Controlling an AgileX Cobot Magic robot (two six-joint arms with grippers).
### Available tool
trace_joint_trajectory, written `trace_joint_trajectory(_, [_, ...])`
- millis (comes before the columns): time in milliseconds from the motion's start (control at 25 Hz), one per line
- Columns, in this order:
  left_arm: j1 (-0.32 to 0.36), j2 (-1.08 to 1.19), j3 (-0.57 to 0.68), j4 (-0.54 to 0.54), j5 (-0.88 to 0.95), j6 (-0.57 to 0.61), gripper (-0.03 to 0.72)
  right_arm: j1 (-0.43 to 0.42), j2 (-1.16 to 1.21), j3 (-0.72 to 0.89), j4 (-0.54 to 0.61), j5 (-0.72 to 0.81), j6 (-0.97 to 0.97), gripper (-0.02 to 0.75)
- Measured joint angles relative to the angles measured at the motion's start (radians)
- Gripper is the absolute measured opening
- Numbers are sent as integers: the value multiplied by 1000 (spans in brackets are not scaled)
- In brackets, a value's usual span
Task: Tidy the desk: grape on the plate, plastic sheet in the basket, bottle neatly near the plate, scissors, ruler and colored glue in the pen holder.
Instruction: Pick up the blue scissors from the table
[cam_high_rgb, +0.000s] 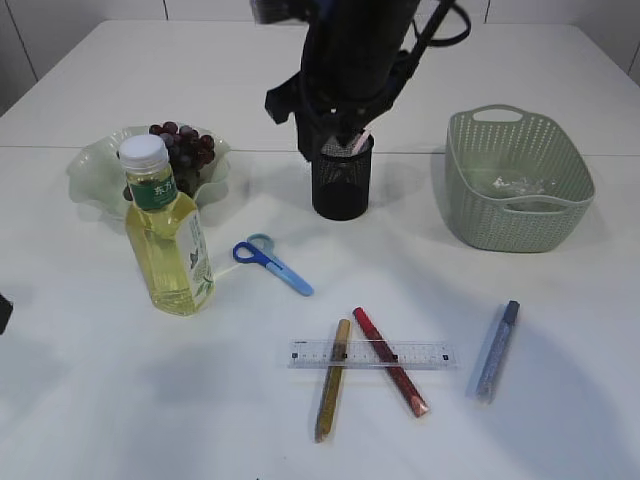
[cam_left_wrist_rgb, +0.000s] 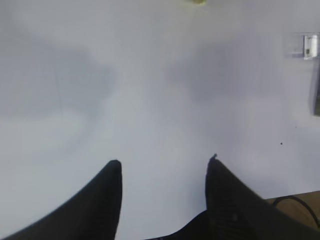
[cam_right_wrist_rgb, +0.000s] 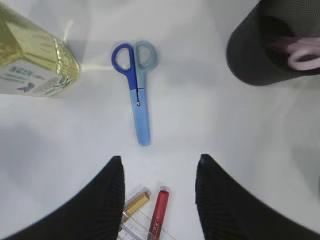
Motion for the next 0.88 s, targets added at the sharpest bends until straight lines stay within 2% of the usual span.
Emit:
trace_joint_trajectory(200, [-32,-16,-139,10,116,2,369,-4,-79,0,-41,2,25,376])
trace_joint_trajectory(320, [-106,-16,-219,42,168,-16,368,-7,-90,0,-44,2,39,376])
trace_joint_trajectory(560, [-283,29,-345,84,174,-141,368,-8,-92,0,-44,4,66,376])
trace_joint_trajectory(720, [-361,104,-439,86,185,-172,364,-23,-96,0,-42,4,75,376])
trace_joint_trajectory(880, [-397,192,-543,90,219,-181,362,-57,-120,29,-38,4,89,376])
